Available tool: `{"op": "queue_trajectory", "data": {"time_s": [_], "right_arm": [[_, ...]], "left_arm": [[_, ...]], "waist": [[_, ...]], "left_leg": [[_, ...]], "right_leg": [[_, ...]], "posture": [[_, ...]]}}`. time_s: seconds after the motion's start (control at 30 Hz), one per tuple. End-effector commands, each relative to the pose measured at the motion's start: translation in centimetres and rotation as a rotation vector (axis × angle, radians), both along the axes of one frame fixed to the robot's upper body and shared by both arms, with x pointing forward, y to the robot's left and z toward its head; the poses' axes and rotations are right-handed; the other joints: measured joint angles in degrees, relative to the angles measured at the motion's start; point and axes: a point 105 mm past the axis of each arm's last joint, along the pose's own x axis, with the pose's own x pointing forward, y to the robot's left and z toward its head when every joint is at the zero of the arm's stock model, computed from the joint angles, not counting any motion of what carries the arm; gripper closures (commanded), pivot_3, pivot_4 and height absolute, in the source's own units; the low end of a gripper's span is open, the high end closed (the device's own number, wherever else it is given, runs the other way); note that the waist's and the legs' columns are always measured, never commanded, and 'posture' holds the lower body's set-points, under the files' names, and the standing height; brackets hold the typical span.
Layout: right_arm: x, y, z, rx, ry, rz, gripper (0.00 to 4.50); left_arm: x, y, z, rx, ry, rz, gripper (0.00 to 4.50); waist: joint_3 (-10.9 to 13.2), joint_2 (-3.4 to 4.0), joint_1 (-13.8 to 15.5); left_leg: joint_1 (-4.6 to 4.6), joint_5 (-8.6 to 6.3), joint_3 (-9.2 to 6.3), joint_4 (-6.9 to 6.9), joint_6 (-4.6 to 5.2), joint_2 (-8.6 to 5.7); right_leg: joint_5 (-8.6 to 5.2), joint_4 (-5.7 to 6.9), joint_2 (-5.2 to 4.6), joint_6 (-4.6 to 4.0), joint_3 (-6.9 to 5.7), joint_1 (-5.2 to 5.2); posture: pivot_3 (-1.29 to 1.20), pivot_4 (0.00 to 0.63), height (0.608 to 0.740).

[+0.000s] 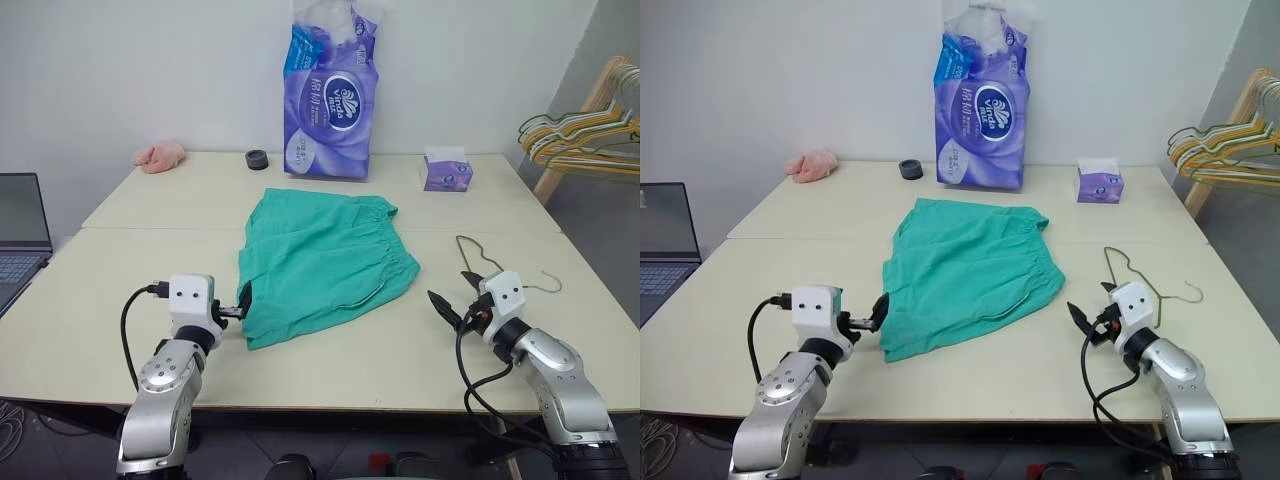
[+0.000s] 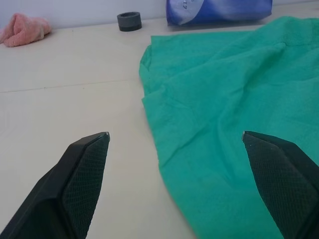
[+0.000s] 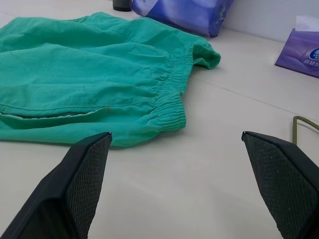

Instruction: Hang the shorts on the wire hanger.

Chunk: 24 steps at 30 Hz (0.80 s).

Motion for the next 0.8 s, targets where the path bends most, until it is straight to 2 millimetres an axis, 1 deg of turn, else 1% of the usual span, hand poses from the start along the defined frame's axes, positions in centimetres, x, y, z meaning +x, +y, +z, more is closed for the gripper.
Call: {"op": "queue_trajectory", "data": {"time_s": [0.03, 0.27, 0.33, 0.4, 0.5, 0.57, 0.7, 0.8], "right_arm": [[0.2, 0.4, 2.0, -0.022, -0.084, 0.032, 0.03], [0.1, 0.7, 2.1, -0.029, -0.092, 0.054, 0.03], [0.0, 0.7, 2.1, -0.034, -0.095, 0.060, 0.03], [-0.4, 1.0, 2.0, -0.036, -0.073, 0.104, 0.03], [-1.4, 1.9, 1.8, -0.080, -0.047, 0.219, 0.03], [-1.9, 2.4, 1.9, -0.103, -0.035, 0.283, 0.03], [-3.6, 4.2, 2.7, -0.180, -0.007, 0.487, 0.03], [-3.7, 4.5, 3.3, -0.199, -0.019, 0.504, 0.03]], "left_arm": [[0.1, 0.2, 1.6, 0.015, -0.061, -0.006, 0.00], [0.2, 0.2, 1.9, -0.006, -0.082, -0.031, 0.00], [0.0, -0.3, 2.3, -0.068, -0.110, -0.079, 0.00], [-0.2, -1.2, 2.5, -0.034, -0.114, -0.148, 0.00], [-0.7, -2.7, 1.4, 0.049, -0.041, -0.297, 0.00], [-0.9, -3.2, 0.7, 0.113, -0.001, -0.379, 0.00], [-0.6, -4.3, -0.6, 0.240, 0.092, -0.541, 0.00], [-0.1, -4.8, -1.7, 0.312, 0.135, -0.582, 0.00]], "waist": [[0.0, 0.00, 0.0], [0.0, 0.00, 0.0], [0.0, 0.00, 0.0], [0.0, 0.01, 0.0], [0.1, 0.09, -0.1], [0.1, 0.13, -0.1], [0.3, 0.35, -0.4], [0.4, 0.35, -0.5]], "left_leg": [[0.00, 0.00, 0.00, 0.00, 0.00, 0.00], [0.01, 0.00, 0.01, -0.01, 0.00, 0.00], [0.01, 0.00, 0.01, 0.00, 0.00, 0.00], [0.01, 0.00, 0.01, -0.01, 0.00, 0.00], [0.01, -0.01, 0.03, -0.01, 0.00, 0.00], [0.06, -0.01, 0.03, -0.04, 0.01, 0.00], [0.13, -0.08, 0.03, -0.04, 0.13, 0.02], [0.13, -0.08, -0.02, -0.03, 0.14, 0.02]], "right_leg": [[0.00, 0.00, 0.00, 0.00, 0.00, 0.00], [0.00, -0.01, 0.00, 0.00, 0.01, 0.01], [0.00, -0.02, 0.00, 0.00, 0.00, 0.01], [0.00, -0.02, 0.00, 0.00, 0.00, 0.02], [-0.01, -0.03, 0.00, -0.01, 0.00, 0.02], [-0.02, -0.04, 0.00, -0.02, 0.00, 0.07], [-0.03, -0.08, 0.01, -0.01, -0.04, 0.18], [-0.04, -0.10, 0.01, 0.00, -0.10, 0.22]], "posture": [[0.02, 0.014, 0.740], [0.01, 0.017, 0.740], [0.01, 0.017, 0.740], [0.01, 0.020, 0.740], [0.00, 0.020, 0.740], [-0.01, 0.017, 0.740], [-0.03, 0.018, 0.740], [-0.06, 0.018, 0.740]]}}
